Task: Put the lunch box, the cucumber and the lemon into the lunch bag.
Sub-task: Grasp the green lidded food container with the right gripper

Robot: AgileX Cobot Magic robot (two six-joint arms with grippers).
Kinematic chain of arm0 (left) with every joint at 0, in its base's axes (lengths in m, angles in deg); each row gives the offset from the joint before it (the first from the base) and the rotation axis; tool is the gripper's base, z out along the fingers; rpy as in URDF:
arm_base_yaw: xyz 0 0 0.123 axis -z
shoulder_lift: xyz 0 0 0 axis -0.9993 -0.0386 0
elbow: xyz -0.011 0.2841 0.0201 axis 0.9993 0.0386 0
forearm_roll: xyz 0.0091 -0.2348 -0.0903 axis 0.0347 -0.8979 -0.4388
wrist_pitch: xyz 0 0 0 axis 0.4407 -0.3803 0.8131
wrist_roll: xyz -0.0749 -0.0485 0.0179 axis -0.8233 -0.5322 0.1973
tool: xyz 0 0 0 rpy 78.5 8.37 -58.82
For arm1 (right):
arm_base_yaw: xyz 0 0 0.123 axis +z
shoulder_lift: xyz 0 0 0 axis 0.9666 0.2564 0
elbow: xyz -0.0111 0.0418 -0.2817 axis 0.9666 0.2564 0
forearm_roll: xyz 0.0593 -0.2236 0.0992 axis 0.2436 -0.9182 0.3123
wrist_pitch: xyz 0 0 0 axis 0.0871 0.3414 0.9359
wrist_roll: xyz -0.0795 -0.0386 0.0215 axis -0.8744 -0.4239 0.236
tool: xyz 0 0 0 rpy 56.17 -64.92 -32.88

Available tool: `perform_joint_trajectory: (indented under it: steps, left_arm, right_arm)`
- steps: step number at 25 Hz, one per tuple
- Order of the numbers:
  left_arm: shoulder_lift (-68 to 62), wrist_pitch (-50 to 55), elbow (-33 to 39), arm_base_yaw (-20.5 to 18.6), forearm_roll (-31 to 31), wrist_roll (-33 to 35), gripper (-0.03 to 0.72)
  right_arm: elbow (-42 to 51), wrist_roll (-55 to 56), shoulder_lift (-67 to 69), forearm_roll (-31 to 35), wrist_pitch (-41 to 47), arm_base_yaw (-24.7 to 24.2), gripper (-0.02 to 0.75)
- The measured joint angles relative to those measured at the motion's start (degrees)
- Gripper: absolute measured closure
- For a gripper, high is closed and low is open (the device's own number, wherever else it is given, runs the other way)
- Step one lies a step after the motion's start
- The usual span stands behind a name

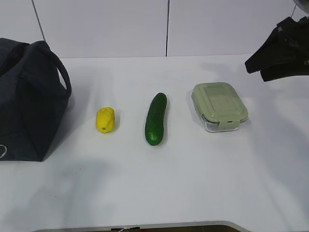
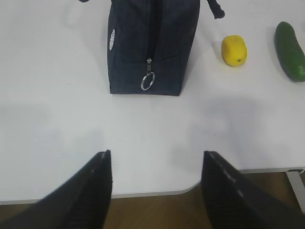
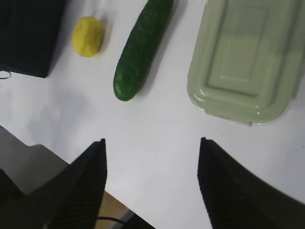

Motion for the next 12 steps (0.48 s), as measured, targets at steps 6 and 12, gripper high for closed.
perform_joint_trajectory:
  steps: [6, 12]
  left_arm:
    - [0.0, 0.0, 0.0, 0.0, 0.0, 0.0, 0.257]
    - [0.0, 0.0, 0.0, 0.0, 0.0, 0.0, 0.257]
  right_arm:
    - [-1.6, -1.9, 7.0, 2.65, 0.26, -3.36, 0.269]
    - [-2.54, -2.77, 9.14, -3.13, 0.26, -3.79, 0.281]
